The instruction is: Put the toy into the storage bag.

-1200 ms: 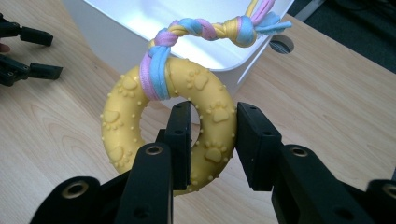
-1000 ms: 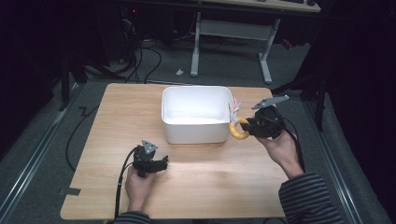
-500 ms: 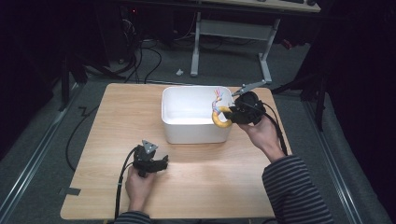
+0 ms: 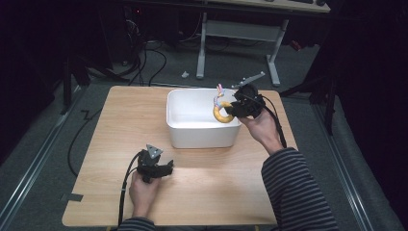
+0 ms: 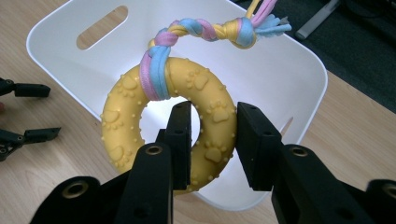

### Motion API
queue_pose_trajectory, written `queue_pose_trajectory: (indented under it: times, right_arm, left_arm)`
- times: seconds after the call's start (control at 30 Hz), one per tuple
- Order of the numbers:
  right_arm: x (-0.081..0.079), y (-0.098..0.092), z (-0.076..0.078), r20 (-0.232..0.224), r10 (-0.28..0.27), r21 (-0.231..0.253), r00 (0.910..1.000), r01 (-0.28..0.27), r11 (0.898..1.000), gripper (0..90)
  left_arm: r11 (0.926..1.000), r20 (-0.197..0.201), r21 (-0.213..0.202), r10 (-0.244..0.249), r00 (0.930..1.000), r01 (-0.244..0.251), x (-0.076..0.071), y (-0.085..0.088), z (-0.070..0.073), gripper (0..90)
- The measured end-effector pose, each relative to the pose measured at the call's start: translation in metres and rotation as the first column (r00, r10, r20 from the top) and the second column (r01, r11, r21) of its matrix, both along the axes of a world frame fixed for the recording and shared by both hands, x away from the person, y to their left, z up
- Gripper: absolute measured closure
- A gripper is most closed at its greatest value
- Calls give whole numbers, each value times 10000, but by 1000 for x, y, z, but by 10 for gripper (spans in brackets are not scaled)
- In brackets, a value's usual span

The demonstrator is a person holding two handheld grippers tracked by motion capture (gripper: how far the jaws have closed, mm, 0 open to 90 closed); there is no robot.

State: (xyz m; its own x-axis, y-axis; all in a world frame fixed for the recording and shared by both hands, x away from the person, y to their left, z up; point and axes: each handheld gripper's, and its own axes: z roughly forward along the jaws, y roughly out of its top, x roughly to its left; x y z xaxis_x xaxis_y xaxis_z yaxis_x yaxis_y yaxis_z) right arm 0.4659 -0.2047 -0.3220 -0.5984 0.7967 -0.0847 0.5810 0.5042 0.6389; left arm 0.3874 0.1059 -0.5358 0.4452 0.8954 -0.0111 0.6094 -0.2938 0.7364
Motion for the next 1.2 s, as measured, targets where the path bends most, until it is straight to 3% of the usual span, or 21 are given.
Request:
queue_pose_trajectory:
  times: [0.57, 1.2]
  right_arm:
    - [30, 18, -21, -411, -310, -356, 9987, 295, 9989, 678]
    - [45, 32, -47, -944, -503, -655, 9943, 442, 9969, 678]
  left_arm:
    - [10000, -6, 10, 2, 10000, -2, 0, 0, 0, 221]
    - [10000, -5, 6, 1, 10000, -1, 0, 0, 0, 221]
